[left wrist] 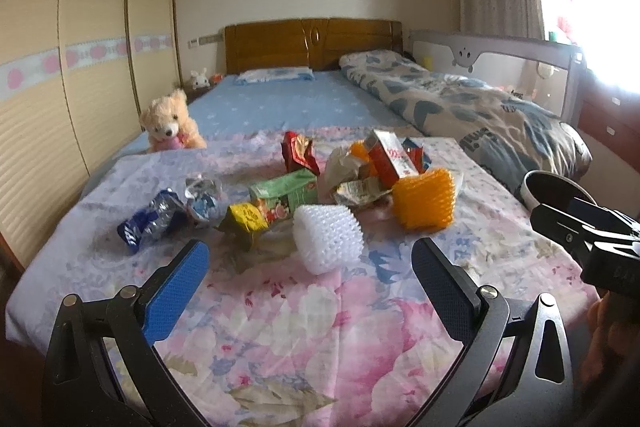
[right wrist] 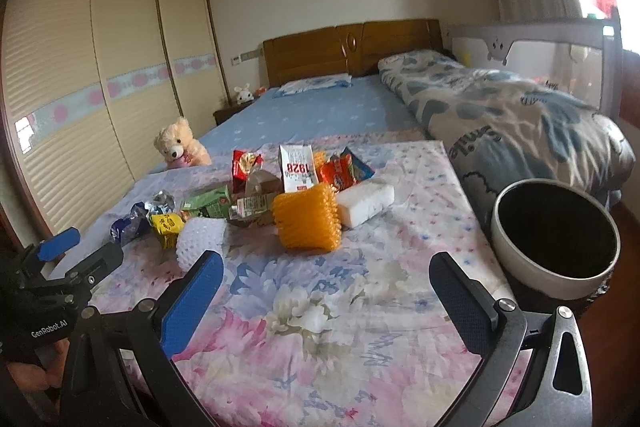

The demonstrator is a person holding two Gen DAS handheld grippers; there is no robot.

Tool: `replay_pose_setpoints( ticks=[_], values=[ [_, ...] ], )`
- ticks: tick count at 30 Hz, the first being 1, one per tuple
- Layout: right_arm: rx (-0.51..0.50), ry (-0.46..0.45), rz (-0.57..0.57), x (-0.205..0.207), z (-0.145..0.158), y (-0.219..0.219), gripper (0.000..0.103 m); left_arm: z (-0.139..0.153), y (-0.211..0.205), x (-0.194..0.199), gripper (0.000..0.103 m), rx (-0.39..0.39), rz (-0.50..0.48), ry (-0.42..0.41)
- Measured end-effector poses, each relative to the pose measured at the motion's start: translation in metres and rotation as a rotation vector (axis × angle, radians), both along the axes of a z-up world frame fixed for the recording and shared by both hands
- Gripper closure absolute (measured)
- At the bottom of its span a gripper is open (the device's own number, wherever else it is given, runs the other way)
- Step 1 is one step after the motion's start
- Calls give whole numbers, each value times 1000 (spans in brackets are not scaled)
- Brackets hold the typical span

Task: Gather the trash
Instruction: 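Grasp the orange foam net with the right gripper while the left grasps the white foam net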

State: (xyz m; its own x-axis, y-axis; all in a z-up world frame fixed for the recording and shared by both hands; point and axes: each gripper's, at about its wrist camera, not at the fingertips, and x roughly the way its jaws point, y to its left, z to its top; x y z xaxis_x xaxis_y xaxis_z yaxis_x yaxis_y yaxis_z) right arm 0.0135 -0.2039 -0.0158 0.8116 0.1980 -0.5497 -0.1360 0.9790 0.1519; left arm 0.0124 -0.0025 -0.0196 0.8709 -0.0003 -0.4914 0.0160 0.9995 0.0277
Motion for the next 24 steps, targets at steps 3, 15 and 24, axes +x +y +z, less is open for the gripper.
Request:
replay_pose_setpoints(
  ticks=[3, 15, 24],
  values=[
    [-1, 37, 13, 14, -6, 0, 4, -7, 4, 14, 2, -13, -9, 45],
    [43, 212, 92, 85, -46, 13, 34, -40, 8, 73, 24, -52, -66, 212],
    [58, 285, 136, 128, -67, 22, 59, -57, 9, 102, 40, -91, -93, 289]
  ],
)
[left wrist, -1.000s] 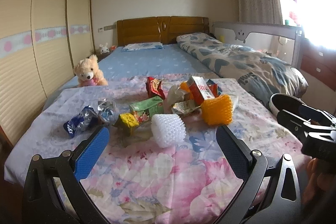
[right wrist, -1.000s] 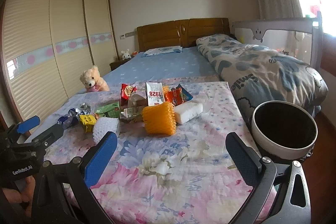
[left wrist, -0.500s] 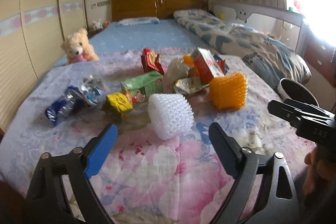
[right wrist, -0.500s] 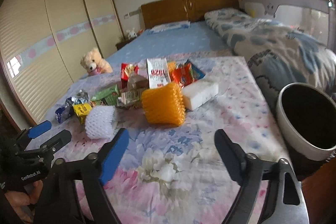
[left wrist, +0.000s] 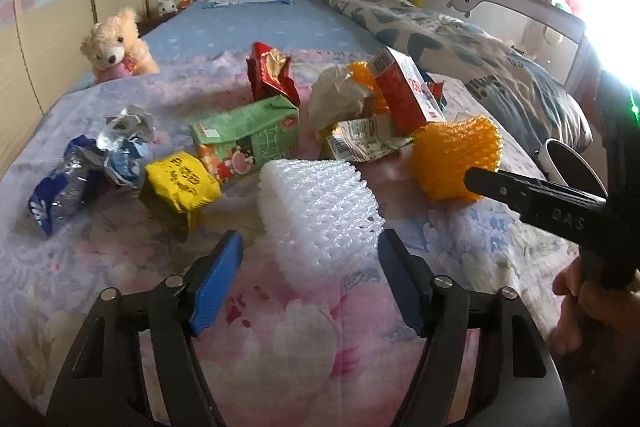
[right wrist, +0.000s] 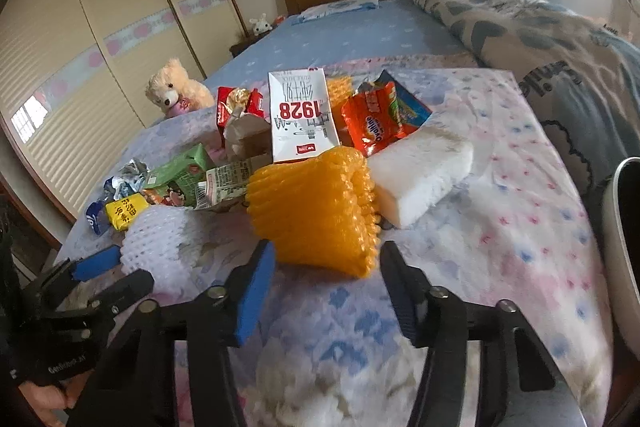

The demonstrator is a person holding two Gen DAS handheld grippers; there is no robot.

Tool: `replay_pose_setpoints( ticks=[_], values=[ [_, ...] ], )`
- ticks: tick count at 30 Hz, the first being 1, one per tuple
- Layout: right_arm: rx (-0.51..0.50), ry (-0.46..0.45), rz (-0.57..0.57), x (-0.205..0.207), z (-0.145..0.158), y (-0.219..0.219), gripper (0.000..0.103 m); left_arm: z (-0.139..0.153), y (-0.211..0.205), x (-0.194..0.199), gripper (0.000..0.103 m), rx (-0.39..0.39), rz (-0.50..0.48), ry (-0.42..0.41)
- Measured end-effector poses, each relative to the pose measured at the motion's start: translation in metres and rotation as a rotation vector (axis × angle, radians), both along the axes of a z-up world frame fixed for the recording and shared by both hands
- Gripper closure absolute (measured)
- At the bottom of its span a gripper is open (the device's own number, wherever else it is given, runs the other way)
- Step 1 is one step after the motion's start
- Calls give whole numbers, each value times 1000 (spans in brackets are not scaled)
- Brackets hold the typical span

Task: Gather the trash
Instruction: 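Grasp the orange foam net with the right gripper while the left grasps the white foam net, then carry both foam nets over the trash bin with both grippers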

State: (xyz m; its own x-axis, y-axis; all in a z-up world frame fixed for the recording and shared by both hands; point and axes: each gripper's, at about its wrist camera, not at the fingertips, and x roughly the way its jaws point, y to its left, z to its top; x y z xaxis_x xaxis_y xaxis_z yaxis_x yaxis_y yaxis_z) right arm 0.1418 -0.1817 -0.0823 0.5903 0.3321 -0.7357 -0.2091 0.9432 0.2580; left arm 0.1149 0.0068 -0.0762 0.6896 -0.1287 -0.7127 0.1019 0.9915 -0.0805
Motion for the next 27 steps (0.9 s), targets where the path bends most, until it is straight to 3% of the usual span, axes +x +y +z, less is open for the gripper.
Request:
replay_pose_setpoints(
  ticks=[1, 3, 6, 14, 27],
  values=[
    [4, 8, 3, 2, -2, 0, 69, -1, -1, 1, 45, -3, -9, 5],
    [29, 17, 9, 5, -5, -1, 84, -3, -3, 4, 73, -13, -34, 19],
    [79, 23, 23, 2, -7, -4, 94, -4, -6, 4, 87, -24, -50, 25],
    [100, 3, -2, -25, -1, -19, 96, 3, -20, -13, 92, -32, -112, 2],
    [117, -27, -120, -69, 19, -80, 96, 25, -84, -30, 92, -57, -301, -38]
  ],
)
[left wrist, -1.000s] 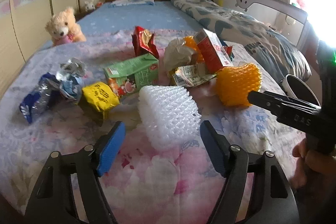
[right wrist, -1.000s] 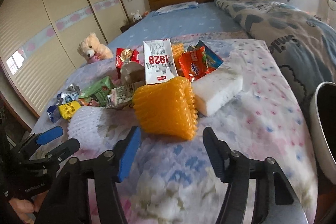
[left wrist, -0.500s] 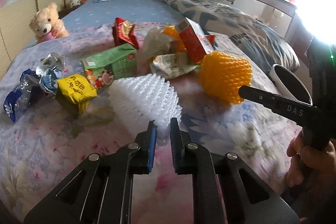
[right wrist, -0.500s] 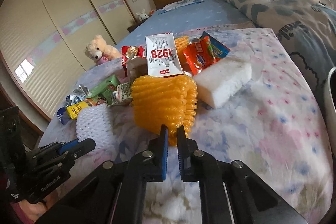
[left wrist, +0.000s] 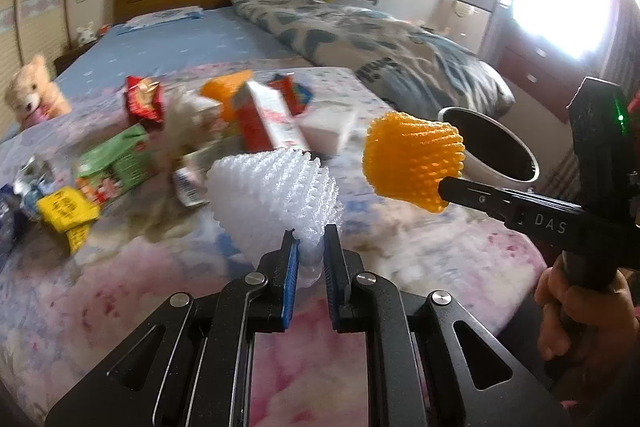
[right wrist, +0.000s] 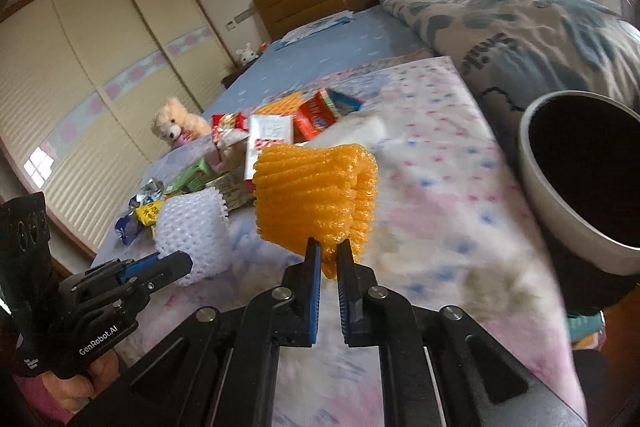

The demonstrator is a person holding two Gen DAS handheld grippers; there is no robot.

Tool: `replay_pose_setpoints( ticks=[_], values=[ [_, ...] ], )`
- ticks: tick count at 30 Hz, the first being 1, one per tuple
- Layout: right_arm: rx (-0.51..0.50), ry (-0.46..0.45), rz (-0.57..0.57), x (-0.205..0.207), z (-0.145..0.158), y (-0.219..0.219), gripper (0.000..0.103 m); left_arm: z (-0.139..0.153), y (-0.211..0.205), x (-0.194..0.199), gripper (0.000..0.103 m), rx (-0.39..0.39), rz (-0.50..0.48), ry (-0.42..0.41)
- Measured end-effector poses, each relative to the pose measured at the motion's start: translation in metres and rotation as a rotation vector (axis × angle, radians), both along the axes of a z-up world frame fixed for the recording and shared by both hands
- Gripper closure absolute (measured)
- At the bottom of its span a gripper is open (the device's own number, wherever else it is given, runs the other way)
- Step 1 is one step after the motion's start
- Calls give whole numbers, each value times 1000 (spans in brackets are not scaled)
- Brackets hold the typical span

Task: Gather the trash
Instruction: 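Carry both foam nets over the trash bin with both grippers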

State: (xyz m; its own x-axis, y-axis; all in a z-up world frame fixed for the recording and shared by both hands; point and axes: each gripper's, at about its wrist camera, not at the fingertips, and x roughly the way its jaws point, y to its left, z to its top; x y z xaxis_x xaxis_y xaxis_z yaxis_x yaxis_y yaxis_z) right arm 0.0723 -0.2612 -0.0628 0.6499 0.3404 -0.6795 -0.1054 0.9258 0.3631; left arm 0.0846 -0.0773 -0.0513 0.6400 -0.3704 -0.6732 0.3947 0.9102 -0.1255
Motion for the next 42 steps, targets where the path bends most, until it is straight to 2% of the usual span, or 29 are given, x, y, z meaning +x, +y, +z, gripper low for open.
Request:
replay_pose_setpoints(
  ticks=[24, 31, 42],
  values=[
    [-44, -20, -295, -38, 25, -140, 96, 18, -139, 17, 92, 1, -291, -5],
    [-49, 2, -345, -40, 22, -170, 96, 23, -179, 23, 92, 9, -357, -11],
    [-59, 46, -353, -27, 17, -205, 95, 18, -235, 44, 92, 15, -421, 17]
  ],
)
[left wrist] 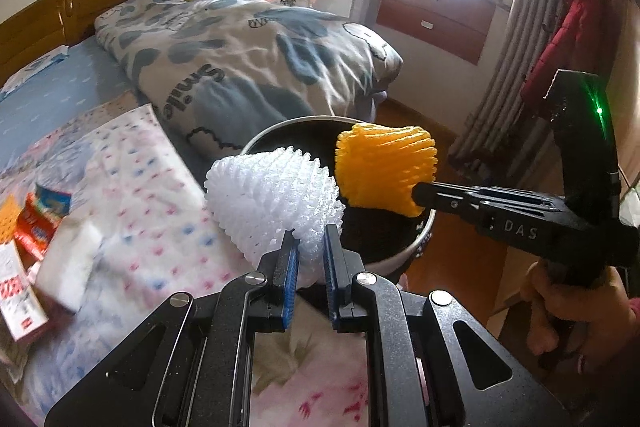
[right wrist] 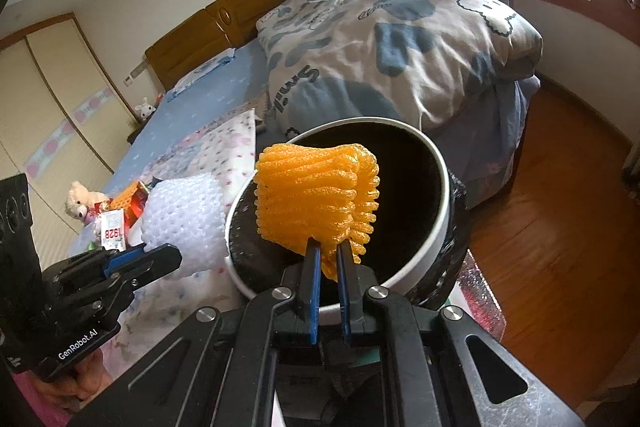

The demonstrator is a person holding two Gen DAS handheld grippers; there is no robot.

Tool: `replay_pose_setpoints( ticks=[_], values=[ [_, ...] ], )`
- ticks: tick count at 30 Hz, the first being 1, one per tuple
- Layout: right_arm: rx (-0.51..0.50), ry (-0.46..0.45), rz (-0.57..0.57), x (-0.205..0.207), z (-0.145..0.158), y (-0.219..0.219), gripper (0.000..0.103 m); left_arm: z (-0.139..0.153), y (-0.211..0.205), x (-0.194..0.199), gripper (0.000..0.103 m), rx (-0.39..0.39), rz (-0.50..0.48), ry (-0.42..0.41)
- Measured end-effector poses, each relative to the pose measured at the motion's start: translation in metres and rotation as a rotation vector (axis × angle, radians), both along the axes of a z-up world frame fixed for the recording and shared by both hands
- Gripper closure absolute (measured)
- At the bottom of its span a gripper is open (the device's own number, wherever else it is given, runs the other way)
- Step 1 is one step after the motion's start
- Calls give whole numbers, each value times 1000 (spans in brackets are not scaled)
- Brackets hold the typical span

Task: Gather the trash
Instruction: 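Carry both foam nets over the trash bin with both grippers, then open both grippers to drop the foam nets into the bin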

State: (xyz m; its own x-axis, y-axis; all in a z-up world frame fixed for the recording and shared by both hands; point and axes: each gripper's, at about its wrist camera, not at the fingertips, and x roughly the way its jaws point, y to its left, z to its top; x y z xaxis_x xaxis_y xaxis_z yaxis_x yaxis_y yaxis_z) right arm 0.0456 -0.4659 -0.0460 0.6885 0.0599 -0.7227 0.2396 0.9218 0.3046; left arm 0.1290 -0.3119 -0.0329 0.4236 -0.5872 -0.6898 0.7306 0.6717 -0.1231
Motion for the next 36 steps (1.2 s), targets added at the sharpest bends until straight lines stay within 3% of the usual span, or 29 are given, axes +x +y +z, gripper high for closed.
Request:
replay_pose_setpoints(
  ticks=[11, 13, 16, 18, 21, 22, 27, 36],
  values=[
    [12, 38, -10, 19, -9, -23, 95, -15, -31, 22, 92, 24, -30, 57],
    [9, 45, -9, 22, -11, -26, 91, -18, -35, 26, 89, 37, -29, 64],
    [7, 48, -19, 25, -11, -30, 88, -21, -36, 31, 70, 51, -14, 76],
    [15, 53, -23, 27, -12, -33, 84, -22, -33, 31, 52, 45, -3, 75],
    [30, 53, -33, 25, -12, -35, 62, -23, -27, 29, 39, 44, 10, 67],
    [31, 50, -36, 24, -12, -34, 58, -23, -24, 28, 39, 44, 15, 67],
    [20, 27, -51, 17, -7, -27, 58, -24, -8, 21, 38, 29, 38, 73],
    [43, -34, -33, 3, 5, 12, 41, -23, 58, 0, 38, 8, 165, 49]
  ],
)
